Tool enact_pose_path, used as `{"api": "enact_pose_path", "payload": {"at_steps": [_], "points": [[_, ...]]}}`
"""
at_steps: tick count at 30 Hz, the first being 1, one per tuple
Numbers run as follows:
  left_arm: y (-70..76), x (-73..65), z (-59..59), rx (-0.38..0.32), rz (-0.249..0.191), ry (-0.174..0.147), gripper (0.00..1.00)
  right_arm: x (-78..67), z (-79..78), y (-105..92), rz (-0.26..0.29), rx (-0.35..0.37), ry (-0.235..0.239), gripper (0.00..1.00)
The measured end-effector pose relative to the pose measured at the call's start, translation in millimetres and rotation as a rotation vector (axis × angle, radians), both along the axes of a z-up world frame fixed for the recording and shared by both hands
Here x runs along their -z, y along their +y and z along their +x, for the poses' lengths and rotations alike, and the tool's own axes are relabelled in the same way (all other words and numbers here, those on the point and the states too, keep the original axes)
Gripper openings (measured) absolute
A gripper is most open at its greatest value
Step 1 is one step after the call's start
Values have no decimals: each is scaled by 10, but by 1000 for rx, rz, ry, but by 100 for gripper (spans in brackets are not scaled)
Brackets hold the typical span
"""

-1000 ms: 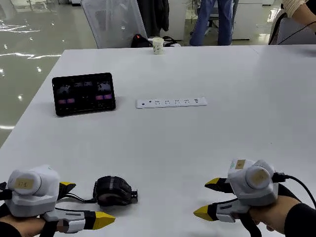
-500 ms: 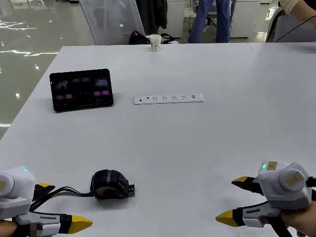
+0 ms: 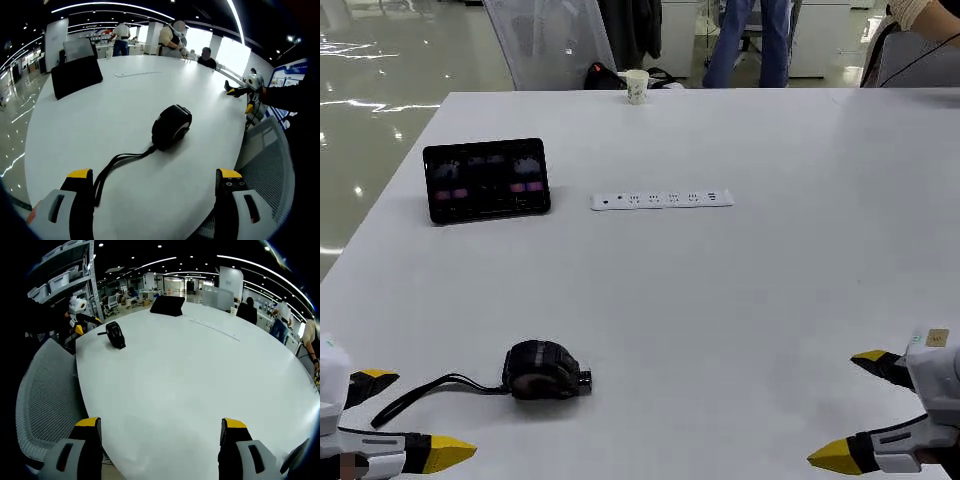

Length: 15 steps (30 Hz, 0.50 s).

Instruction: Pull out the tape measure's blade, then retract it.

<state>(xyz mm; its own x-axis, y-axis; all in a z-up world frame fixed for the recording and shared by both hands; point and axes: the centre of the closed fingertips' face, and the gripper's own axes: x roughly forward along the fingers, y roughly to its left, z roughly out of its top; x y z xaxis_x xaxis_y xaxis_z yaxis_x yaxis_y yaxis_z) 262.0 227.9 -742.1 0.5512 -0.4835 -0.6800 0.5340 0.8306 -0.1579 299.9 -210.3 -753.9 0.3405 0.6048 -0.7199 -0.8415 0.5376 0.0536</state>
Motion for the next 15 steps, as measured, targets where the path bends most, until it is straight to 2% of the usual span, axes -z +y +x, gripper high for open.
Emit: {"api": "enact_pose_path", "payload": {"at_steps": [2, 3, 6, 9, 15], "points": [[-1, 13, -20, 9, 10, 6, 99, -12, -17, -43, -8, 6, -3, 99], [-35, 26, -72, 28, -3, 32, 98, -21, -17, -55, -8, 9, -6, 99], [-72, 24, -89, 47, -3, 21, 99, -57, -23, -62, -5, 20, -6, 99], [-48, 12, -57, 39, 5, 6, 99, -104, -41, -30, 8, 14, -13, 99], [-3, -18, -51, 33, 11, -4, 99, -108, -56, -7, 9, 6, -14, 99]]}}
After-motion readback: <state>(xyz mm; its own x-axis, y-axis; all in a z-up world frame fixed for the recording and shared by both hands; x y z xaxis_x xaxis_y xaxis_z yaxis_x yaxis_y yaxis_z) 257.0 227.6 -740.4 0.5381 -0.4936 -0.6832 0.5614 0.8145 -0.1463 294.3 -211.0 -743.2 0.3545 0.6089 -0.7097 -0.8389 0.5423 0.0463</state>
